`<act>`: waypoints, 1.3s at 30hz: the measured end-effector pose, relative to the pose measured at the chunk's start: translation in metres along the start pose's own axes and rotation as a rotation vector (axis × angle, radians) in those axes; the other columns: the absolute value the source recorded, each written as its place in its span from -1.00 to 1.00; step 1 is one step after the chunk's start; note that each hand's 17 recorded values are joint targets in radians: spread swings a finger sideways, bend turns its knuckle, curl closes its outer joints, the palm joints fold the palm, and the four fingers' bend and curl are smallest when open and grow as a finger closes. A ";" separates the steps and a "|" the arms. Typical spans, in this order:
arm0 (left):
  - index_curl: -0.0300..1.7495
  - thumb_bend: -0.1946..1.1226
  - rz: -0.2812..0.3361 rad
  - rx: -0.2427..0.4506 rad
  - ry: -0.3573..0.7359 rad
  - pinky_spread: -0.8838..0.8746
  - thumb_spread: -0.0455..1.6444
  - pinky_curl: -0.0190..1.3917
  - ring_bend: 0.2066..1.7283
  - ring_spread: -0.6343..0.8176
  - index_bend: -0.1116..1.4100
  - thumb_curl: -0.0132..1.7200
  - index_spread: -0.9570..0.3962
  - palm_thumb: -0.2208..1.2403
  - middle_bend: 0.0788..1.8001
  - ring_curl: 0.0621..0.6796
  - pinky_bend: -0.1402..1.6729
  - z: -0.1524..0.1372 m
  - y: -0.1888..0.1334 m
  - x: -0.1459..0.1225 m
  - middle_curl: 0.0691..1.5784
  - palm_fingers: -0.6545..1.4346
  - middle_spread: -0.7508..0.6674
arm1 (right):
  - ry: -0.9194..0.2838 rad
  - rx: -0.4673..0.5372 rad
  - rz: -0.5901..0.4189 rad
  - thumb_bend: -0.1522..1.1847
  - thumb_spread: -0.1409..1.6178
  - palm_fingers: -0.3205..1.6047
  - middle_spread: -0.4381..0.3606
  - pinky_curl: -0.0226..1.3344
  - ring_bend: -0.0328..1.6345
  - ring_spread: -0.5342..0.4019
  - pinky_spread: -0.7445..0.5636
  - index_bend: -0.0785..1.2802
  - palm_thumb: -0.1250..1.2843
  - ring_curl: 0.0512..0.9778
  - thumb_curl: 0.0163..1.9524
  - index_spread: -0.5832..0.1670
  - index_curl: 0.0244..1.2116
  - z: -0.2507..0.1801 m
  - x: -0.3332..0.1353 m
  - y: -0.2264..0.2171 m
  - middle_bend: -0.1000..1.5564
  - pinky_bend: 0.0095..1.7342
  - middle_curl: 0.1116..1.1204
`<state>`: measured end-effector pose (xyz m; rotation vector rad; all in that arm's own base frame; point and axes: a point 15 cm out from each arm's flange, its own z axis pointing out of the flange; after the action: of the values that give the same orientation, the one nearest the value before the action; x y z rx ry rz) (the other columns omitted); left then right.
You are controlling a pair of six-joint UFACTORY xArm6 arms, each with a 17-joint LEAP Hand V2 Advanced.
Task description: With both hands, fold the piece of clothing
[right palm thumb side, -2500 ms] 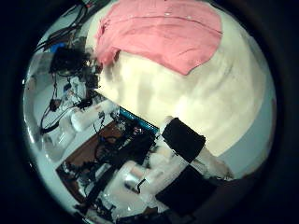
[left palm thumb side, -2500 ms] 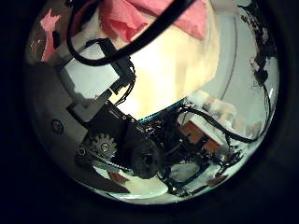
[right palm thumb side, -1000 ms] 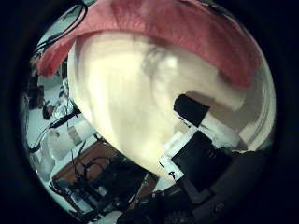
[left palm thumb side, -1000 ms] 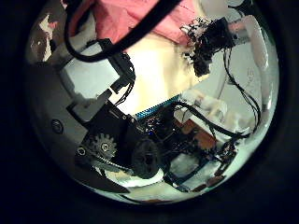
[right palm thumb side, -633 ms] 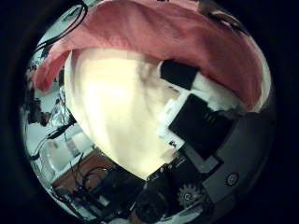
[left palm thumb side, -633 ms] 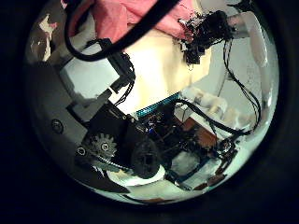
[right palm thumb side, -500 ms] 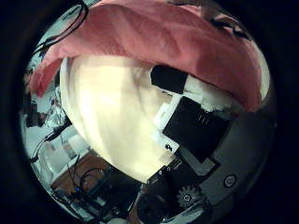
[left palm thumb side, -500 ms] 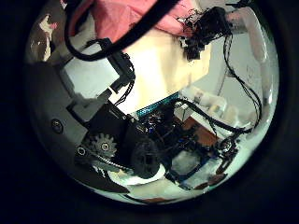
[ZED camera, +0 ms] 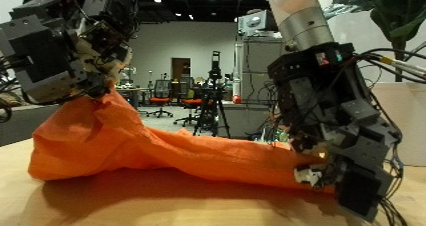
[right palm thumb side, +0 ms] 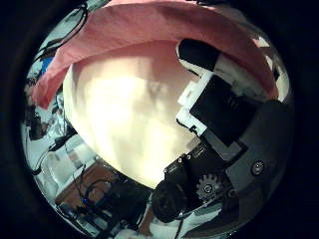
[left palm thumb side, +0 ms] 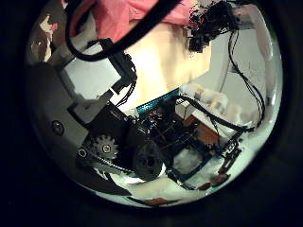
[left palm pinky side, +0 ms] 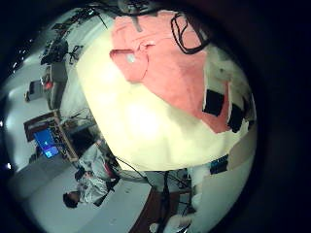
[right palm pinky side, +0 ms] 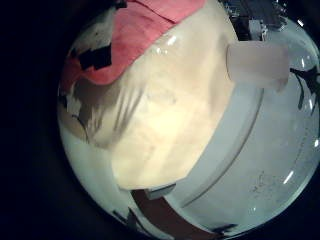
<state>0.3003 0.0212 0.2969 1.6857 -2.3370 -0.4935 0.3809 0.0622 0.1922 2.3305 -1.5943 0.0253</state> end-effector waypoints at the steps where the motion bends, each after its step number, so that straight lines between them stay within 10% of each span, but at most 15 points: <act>1: 0.34 -0.73 0.007 -0.012 0.003 -0.62 0.07 -0.10 0.61 -0.72 -0.42 -0.07 -0.74 0.48 0.27 0.44 0.57 0.000 0.003 0.002 0.00 0.74 -0.63 | 0.001 -0.013 0.000 -0.78 0.37 0.59 -0.42 -0.02 0.53 -0.39 -0.48 0.45 0.60 0.23 -0.59 -0.40 0.35 -0.003 0.001 0.006 0.46 0.31 0.35; 20: 0.35 -0.73 0.092 -0.084 0.027 -0.62 0.08 -0.10 0.61 -0.72 -0.43 -0.07 -0.76 0.46 0.28 0.44 0.57 -0.047 0.069 0.014 -0.01 0.75 -0.63 | 0.010 0.044 0.005 -0.79 0.47 0.52 -0.34 0.03 0.61 -0.36 -0.38 0.51 0.65 0.25 -0.55 -0.29 0.48 -0.098 0.008 0.104 0.54 0.40 0.36; 39: 0.35 -0.73 0.028 0.103 -0.040 -0.62 0.07 -0.10 0.61 -0.72 -0.43 -0.07 -0.77 0.46 0.28 0.46 0.58 -0.106 -0.115 -0.051 -0.01 0.74 -0.62 | -0.010 -0.007 0.102 -0.79 0.46 0.51 -0.34 0.03 0.63 -0.36 -0.35 0.51 0.68 0.24 -0.51 -0.29 0.53 -0.106 0.062 -0.028 0.55 0.43 0.37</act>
<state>0.4557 0.0217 0.3505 1.6991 -2.4501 -0.4125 0.4471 0.0441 0.2976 2.2457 -1.7139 0.0311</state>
